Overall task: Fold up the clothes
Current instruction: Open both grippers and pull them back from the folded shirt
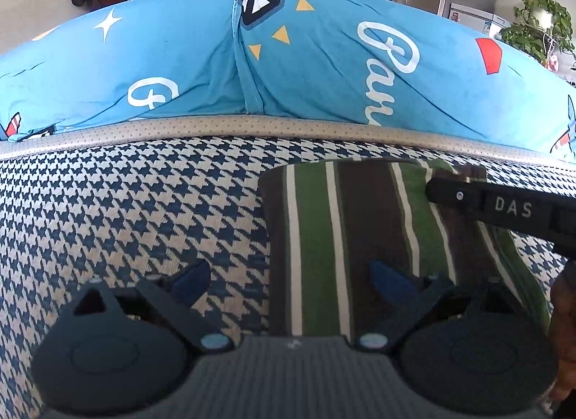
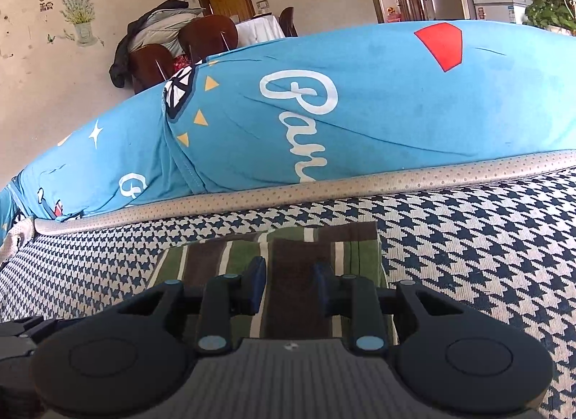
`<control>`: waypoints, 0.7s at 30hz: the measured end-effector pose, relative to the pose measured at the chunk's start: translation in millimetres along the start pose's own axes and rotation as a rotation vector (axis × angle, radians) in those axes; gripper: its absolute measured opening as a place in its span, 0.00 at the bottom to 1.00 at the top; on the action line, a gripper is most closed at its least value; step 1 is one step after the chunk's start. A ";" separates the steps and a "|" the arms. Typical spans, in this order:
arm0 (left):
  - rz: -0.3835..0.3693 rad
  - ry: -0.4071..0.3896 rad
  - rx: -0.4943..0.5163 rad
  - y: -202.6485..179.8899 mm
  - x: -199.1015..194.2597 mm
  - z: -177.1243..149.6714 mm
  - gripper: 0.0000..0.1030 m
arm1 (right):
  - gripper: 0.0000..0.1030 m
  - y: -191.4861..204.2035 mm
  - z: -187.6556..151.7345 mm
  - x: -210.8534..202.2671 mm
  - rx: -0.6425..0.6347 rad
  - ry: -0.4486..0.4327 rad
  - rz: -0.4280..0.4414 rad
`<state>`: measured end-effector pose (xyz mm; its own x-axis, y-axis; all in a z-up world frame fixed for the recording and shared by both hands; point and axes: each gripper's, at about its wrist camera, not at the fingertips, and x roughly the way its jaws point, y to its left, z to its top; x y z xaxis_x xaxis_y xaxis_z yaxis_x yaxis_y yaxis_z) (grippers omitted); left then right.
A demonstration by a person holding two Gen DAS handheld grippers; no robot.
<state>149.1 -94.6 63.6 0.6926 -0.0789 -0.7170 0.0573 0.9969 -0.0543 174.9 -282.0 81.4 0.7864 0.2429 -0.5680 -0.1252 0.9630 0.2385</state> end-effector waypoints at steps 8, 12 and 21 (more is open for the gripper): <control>0.009 0.000 0.005 -0.5 5.2 -0.6 0.99 | 0.27 2.5 1.8 8.5 0.005 0.017 -0.020; 0.003 -0.021 0.009 -1.7 -3.2 1.0 0.99 | 0.27 2.6 6.4 -2.1 0.020 0.011 -0.001; -0.024 -0.057 -0.011 1.8 -27.7 -2.0 1.00 | 0.29 6.5 -0.7 -53.0 -0.032 -0.005 0.025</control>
